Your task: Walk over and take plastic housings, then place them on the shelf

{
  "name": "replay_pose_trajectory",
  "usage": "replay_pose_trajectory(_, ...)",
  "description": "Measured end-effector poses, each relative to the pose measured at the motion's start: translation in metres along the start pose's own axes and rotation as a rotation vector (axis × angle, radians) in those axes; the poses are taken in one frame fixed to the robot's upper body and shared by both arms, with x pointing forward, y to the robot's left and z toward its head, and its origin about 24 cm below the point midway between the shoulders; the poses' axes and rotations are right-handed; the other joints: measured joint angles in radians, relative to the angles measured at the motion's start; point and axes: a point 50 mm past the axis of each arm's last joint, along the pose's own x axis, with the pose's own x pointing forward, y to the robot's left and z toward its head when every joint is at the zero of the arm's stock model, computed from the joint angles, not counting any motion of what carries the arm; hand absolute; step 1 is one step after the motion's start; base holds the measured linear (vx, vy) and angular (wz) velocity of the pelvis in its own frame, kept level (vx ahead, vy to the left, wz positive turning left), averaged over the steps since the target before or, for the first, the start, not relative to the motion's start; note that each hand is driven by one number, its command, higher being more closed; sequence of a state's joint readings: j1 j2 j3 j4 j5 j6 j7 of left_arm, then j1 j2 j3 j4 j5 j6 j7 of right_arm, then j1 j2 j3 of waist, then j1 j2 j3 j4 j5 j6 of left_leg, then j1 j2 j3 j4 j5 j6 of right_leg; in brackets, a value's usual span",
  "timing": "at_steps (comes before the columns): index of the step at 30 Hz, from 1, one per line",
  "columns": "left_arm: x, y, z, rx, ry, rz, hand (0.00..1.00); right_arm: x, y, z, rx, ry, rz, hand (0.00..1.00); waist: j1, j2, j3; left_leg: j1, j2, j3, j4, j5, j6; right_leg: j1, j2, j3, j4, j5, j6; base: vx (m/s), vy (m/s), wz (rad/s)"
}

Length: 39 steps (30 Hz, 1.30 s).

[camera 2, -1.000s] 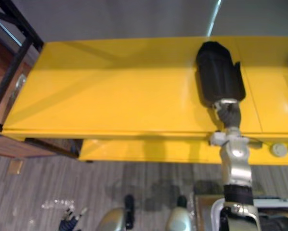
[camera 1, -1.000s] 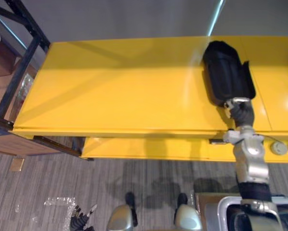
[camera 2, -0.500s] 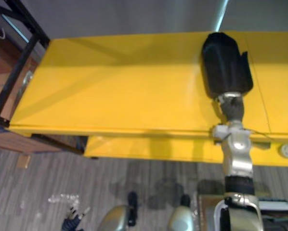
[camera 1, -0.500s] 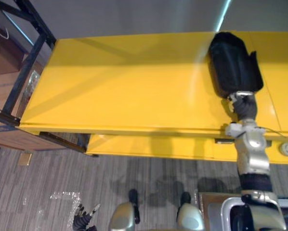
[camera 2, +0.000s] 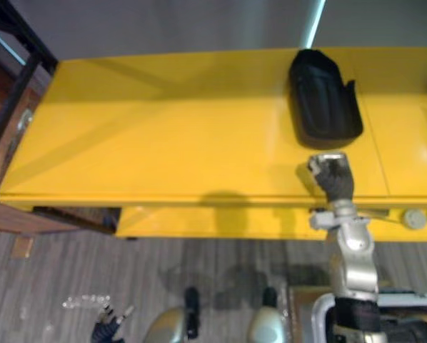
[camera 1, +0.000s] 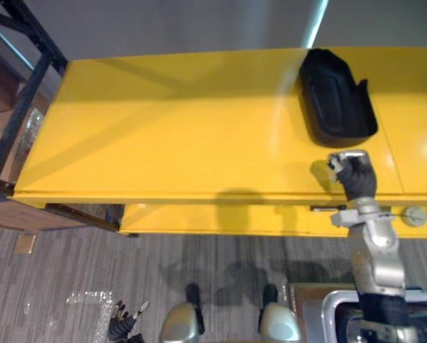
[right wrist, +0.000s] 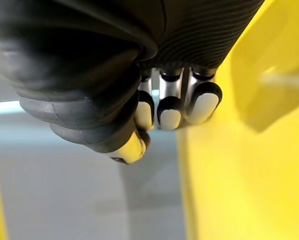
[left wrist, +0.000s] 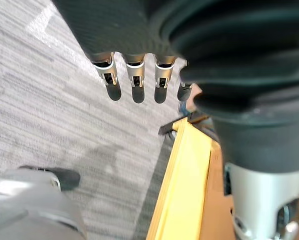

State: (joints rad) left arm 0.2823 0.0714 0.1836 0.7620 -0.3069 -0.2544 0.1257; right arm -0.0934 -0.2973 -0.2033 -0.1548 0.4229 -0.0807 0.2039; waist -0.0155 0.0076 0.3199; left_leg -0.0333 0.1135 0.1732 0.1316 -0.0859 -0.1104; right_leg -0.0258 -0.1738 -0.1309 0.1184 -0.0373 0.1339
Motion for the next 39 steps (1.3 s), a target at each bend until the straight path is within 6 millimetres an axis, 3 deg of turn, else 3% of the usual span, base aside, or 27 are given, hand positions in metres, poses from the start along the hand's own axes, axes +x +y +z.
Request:
replay_pose_trajectory(2,0.000,0.000,0.000,0.001,0.001,0.000,0.00,-0.003,0.004,0.001,0.022,-0.011,0.019,1.00,-0.001,-0.019,-0.013,0.006,0.002,0.001,0.001,-0.004,-0.003,0.012,0.005,-0.001,-0.013,0.004,-0.001,0.02,-0.005,-0.03)
replay_pose_trajectory(3,0.000,0.000,0.000,0.002,0.003,0.000,0.00,-0.003,0.007,0.004,0.021,-0.028,0.029,0.00,0.000,-0.031,-0.021,0.008,0.006,0.003,0.002,-0.006,-0.006,0.016,0.009,0.000,-0.019,0.007,-0.002,0.00,-0.006,-0.04)
replay_pose_trajectory(8,0.000,0.001,-0.002,0.009,0.009,0.001,0.00,-0.003,0.010,0.019,0.012,-0.141,-0.018,0.00,0.002,-0.055,-0.063,0.016,0.014,0.012,0.005,-0.012,-0.011,0.030,0.019,0.007,-0.043,0.019,-0.008,-0.01,-0.005,-0.07)
replay_pose_trajectory(12,-0.001,-0.001,-0.005,0.018,0.018,-0.001,0.00,-0.003,0.007,0.030,-0.056,-0.197,-0.109,0.00,-0.002,-0.045,-0.097,0.023,0.015,0.035,-0.001,-0.012,-0.011,0.032,0.021,0.027,-0.069,0.039,-0.007,-0.01,0.008,-0.16)
replay_pose_trajectory(17,-0.001,-0.001,-0.009,0.021,0.032,0.006,0.00,-0.016,-0.015,0.029,-0.147,-0.178,-0.314,0.00,-0.003,-0.043,-0.129,0.053,0.014,0.059,-0.021,-0.011,-0.012,0.047,0.024,0.050,-0.091,0.051,-0.007,-0.02,0.009,-0.13)
replay_pose_trajectory(20,-0.002,-0.001,-0.009,0.022,0.026,0.009,0.00,-0.035,-0.031,0.025,-0.165,-0.158,-0.443,0.00,-0.012,-0.044,-0.147,0.060,0.014,0.067,-0.027,-0.010,-0.013,0.047,0.025,0.055,-0.092,0.051,-0.007,0.00,0.002,-0.10)
replay_pose_trajectory(23,-0.004,0.001,-0.015,0.024,0.046,0.022,0.00,-0.052,-0.042,0.019,-0.180,-0.120,-0.537,0.00,-0.028,-0.046,-0.162,0.090,0.014,0.093,-0.053,-0.007,-0.015,0.049,0.028,0.080,-0.094,0.051,-0.007,0.01,0.007,-0.23)
replay_pose_trajectory(31,-0.004,-0.010,-0.016,0.123,0.040,-0.057,0.00,-0.106,-0.061,-0.027,-0.183,0.117,-0.791,0.00,-0.055,-0.050,-0.190,0.123,0.014,0.139,-0.071,-0.007,-0.017,0.045,0.032,0.113,-0.095,0.051,-0.006,0.01,0.006,-0.15)
replay_pose_trajectory(37,-0.003,-0.038,-0.012,0.261,0.012,-0.217,0.00,-0.125,-0.064,-0.038,-0.194,0.181,-0.868,0.00,-0.061,-0.031,-0.202,0.153,0.014,0.169,-0.092,-0.006,-0.019,0.044,0.035,0.139,-0.094,0.051,-0.005,-0.01,0.000,-0.14)
replay_pose_trajectory(39,-0.003,-0.053,-0.009,0.317,-0.004,-0.294,0.00,-0.130,-0.064,-0.044,-0.194,0.211,-0.897,0.00,-0.079,-0.030,-0.203,0.156,0.015,0.178,-0.094,-0.006,-0.019,0.040,0.036,0.149,-0.094,0.052,-0.004,-0.02,0.000,-0.11)
